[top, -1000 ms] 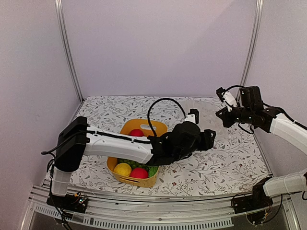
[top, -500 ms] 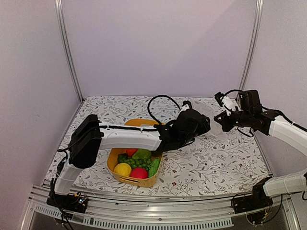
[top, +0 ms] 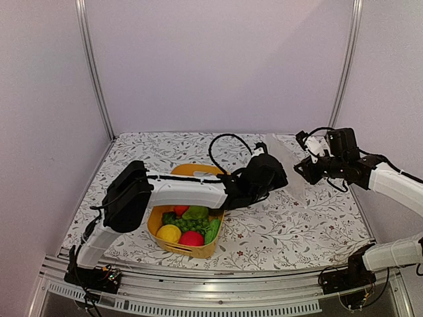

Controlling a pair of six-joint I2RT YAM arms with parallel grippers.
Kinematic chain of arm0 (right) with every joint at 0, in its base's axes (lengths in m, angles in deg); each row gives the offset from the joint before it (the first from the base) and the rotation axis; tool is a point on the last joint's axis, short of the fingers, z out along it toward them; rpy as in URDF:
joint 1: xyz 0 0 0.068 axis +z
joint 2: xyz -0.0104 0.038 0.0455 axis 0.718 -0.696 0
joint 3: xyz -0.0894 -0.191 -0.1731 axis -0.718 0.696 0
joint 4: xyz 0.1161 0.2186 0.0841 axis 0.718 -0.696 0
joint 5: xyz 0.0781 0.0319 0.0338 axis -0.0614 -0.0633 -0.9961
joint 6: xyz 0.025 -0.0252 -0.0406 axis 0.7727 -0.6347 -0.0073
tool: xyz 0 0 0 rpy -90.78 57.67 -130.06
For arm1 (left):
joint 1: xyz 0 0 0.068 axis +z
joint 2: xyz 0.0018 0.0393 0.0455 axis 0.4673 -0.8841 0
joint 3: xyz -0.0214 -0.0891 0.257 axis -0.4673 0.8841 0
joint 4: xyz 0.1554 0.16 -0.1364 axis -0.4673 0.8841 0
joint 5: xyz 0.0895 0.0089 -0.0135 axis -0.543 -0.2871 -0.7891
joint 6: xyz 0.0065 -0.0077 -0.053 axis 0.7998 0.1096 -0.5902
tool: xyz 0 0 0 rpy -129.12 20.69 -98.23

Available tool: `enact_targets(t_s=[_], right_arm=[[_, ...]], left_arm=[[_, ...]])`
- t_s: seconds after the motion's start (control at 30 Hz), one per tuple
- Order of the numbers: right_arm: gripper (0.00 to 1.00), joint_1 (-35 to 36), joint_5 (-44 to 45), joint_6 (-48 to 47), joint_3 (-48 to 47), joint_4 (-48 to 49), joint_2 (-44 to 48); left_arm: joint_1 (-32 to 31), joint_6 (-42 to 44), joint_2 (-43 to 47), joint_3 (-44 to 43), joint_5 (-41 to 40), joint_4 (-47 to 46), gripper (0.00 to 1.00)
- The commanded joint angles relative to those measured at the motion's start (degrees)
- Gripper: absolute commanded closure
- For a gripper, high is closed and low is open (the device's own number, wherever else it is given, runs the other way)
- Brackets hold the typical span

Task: Place the food in the zip-top bag and seal the zipper
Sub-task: Open the zipper food storage bag.

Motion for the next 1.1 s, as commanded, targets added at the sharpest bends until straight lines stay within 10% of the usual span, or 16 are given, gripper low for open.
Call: enact_targets(t_s=[0.0, 0.17, 0.47, 0.77, 1.07], right_arm=[[0.67, 0.17, 3.89, -0.48, -0.32, 1.32, -1.60], [1.00, 0.15, 9.86, -0.62, -2.24, 1.19, -0.62], [1.00, 0.13, 24.16, -2.82, -2.65, 3.77, 3.68], [1.00, -2.93, 22.81, -3.00, -3.20, 4.40, -0.40], [1.00, -12.14, 22.10, -6.24, -10.46, 5.25, -3.98]], left_arm=[[-1.73, 3.71, 3.81, 1.54, 0.38, -3.16, 1.00], [-1.73, 2.63, 4.64, 3.95, -1.35, -3.84, 1.00], [-0.64, 0.32, 4.36, 6.15, -0.54, -5.49, 0.99], [-2.91, 23.97, 9.22, 8.57, 18.49, -18.89, 0.30], [-4.48, 28.90, 36.62, 41.80, 11.97, -9.57, 0.26]])
